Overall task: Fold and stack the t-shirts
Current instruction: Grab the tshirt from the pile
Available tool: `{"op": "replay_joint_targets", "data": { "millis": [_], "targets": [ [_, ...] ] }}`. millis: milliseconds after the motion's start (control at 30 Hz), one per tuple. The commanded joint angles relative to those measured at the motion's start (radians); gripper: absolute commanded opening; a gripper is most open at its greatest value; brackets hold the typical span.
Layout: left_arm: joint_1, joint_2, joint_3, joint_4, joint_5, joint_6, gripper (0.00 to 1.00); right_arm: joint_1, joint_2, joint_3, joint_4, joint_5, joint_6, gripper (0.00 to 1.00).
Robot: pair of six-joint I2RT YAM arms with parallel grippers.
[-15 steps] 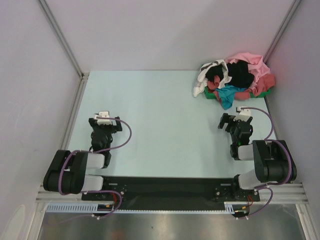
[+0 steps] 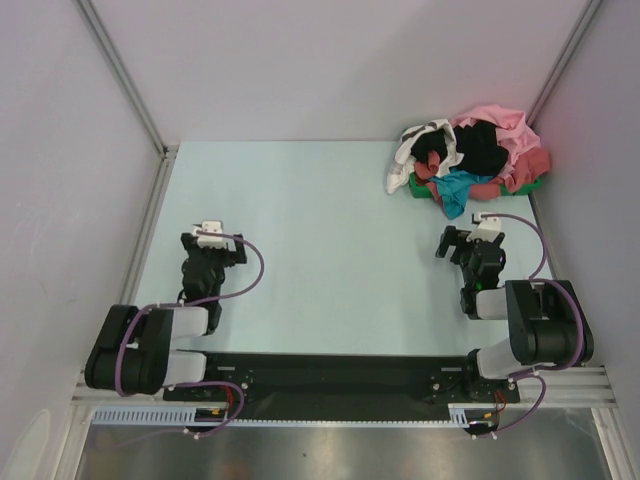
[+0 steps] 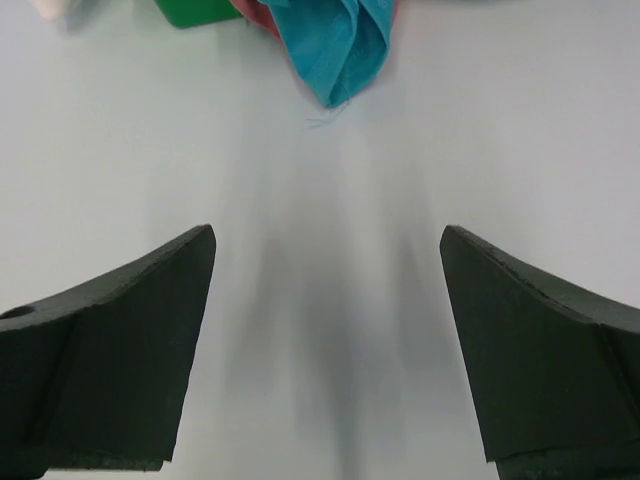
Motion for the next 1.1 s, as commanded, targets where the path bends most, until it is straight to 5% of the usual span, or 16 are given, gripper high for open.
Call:
{"op": "replay_joint_targets", "data": {
  "millis": [0, 67, 133, 233, 333, 400, 467, 533, 733, 867, 1067],
  "targets": [
    [0.003, -0.142, 0.101, -0.202, 0.190, 0.060, 1.00, 0.001, -0.016, 0.076, -0.062, -0.038, -0.021, 1.00],
    [0.003, -0.192, 0.314, -0.597, 0.335, 0.167, 1.00, 0.004, -0.074, 0.325, -0.480, -0.031, -0.028, 1.00],
    [0.003, -0.161, 0.471, -0.889, 0.489, 0.241, 1.00, 0.004, -0.112, 0.467, -0.665, -0.010, -0.007, 1.00],
    [0.003, -0.085, 0.705, -1.024, 0.288, 0.131, 1.00, -0.034, -0.191, 0.622, -0.644, -0.046, 0.019, 1.00],
    [0.003, -0.022, 0.865, -1.204, 0.233, 0.114, 1.00, -0.164, -0.183, 0.769, -0.602, -0.200, 0.185, 0.98],
    [0.003, 0.011, 0.995, -1.306, 0.245, 0.109, 1.00, -0.242, -0.073, 1.004, -0.745, -0.221, 0.287, 0.86],
    [0.003, 0.087, 1.157, -1.508, 0.303, 0.125, 1.00, -0.266, 0.008, 1.154, -0.989, -0.190, 0.327, 0.60],
    [0.005, 0.155, 1.282, -1.742, 0.379, 0.148, 1.00, -0.284, 0.114, 1.310, -1.110, -0.167, 0.325, 0.49],
    [0.005, 0.464, 1.697, -2.145, 0.435, 0.117, 1.00, -0.292, 0.352, 1.547, -1.387, -0.113, 0.323, 0.67],
    [0.005, 0.526, 1.723, -2.142, 0.438, 0.071, 0.97, -0.293, 0.556, 1.764, -1.541, -0.141, 0.314, 0.81],
    [-0.001, 0.430, 1.577, -1.926, 0.463, 0.040, 0.98, -0.269, 0.772, 1.975, -1.641, -0.158, 0.334, 0.76]
  ]
}}
